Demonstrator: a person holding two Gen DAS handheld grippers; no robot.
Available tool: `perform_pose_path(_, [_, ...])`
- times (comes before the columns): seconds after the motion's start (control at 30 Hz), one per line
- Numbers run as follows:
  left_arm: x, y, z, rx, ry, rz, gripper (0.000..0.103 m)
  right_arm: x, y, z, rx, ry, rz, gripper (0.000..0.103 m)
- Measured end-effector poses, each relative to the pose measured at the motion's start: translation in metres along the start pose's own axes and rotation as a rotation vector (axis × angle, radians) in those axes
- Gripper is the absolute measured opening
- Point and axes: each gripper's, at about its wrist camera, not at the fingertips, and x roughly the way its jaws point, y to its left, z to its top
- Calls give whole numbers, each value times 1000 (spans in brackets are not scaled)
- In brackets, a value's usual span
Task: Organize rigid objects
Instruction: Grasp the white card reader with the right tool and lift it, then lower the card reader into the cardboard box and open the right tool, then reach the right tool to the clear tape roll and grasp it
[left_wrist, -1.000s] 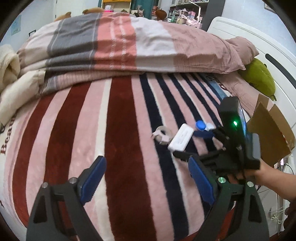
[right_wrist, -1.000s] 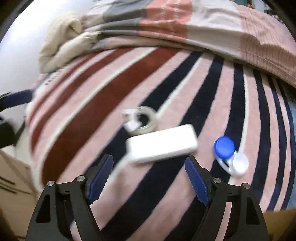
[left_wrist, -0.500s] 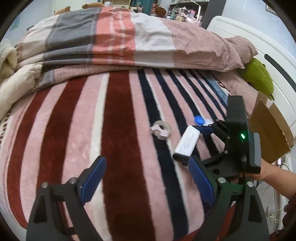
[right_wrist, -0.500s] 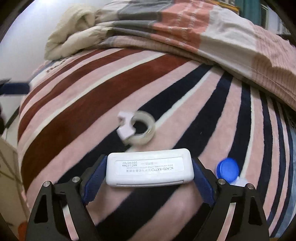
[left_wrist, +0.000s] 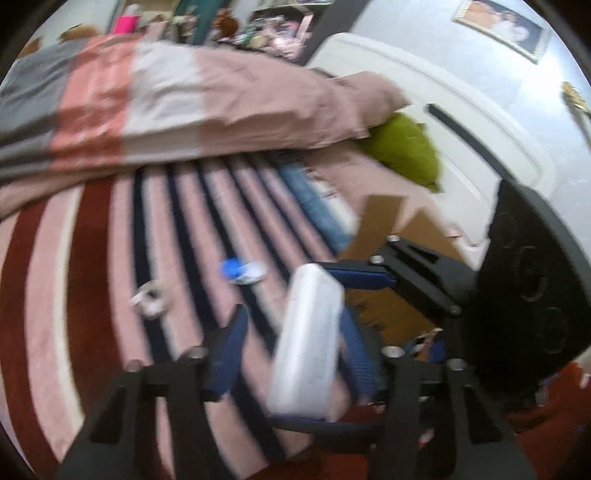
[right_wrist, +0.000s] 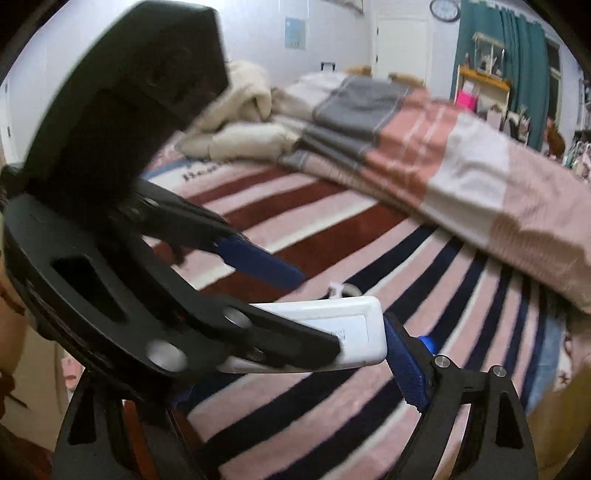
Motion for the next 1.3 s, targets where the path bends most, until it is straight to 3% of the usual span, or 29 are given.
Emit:
perform_pose_path(0.03, [0,-10,6,21,1,-23,29,-13,-4,2,3,-13,-21,85])
perform_pose_path(0.13, [8,-44,24,92,2,-12,29,-40,-18,2,40,-32,-45,85])
perform_pose_path(0.4, [62,-117,72,204,66,-88,29,-110,-76,-17,148,-60,-147,85])
perform_pose_path(0.67, [137,-160,84,244,203,-147,29,-146,-136,-62,303,33,-222,85])
perform_pose_path(0.83, [165,-158,83,214,276,-129,30,-139,-161,-81,386,124,-223,86])
perform_pose_path(0.87, [167,-158,83,213,281,-106,34,-136,-164,-83,396,140,-220,86])
perform_pose_path(0.9, [168,-157,83,221,287,-74,40,-133,-166,-85,404,158,-218,86])
perform_pose_path(0.97, [161,-153,82,231,265,-46,60,-127,-168,-90,415,196,-225,86])
perform_pose_path(1.13, [133,-139,82,211,203,-25,62,-131,-161,-90,384,203,-245,89])
perform_pose_path(1.3, [81,-114,82,195,110,78,71,-137,-145,-74,346,147,-231,94])
